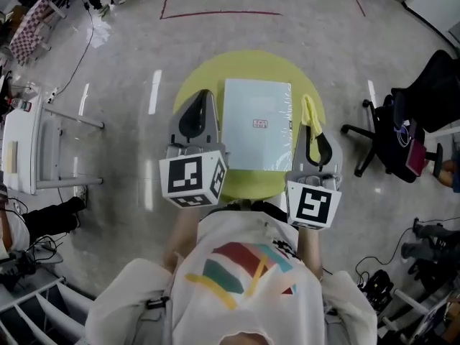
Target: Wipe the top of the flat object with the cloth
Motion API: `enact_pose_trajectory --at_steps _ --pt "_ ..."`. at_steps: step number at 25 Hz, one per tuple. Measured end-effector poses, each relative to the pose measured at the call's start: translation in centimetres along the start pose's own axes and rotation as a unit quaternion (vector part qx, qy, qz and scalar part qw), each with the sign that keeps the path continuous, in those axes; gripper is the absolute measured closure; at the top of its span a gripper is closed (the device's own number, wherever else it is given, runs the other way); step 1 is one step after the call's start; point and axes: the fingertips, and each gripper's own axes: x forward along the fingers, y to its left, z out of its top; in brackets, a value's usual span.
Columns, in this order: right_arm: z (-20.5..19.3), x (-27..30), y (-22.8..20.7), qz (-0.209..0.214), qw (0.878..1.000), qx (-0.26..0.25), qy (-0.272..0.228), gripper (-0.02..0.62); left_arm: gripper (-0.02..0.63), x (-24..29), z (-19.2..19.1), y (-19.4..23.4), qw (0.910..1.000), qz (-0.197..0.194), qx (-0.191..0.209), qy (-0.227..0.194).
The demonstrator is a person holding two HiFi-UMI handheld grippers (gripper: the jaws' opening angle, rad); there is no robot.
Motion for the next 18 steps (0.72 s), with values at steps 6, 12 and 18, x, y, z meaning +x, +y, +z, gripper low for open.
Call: enact_pose_trajectory --at_steps 6,12,18 --pt "0.0 1.1 -0.7 0.011 1.0 0.005 -0.001 0.568 0.588 1.8 -2.0 0.3 0.9987 -0.006 -0.034 0.038" --pt "-1.1 1.5 -0.1 0.034 0.999 0.005 0.013 0.568 0.465 2.7 -8.7 0.8 0.9888 -0.012 -0.079 0.125" --pt "-2.1 1.8 0.2 0.049 0.998 0.014 0.028 0.568 0.466 2.4 -17.7 1.5 0.9612 -0.007 -0.132 0.242"
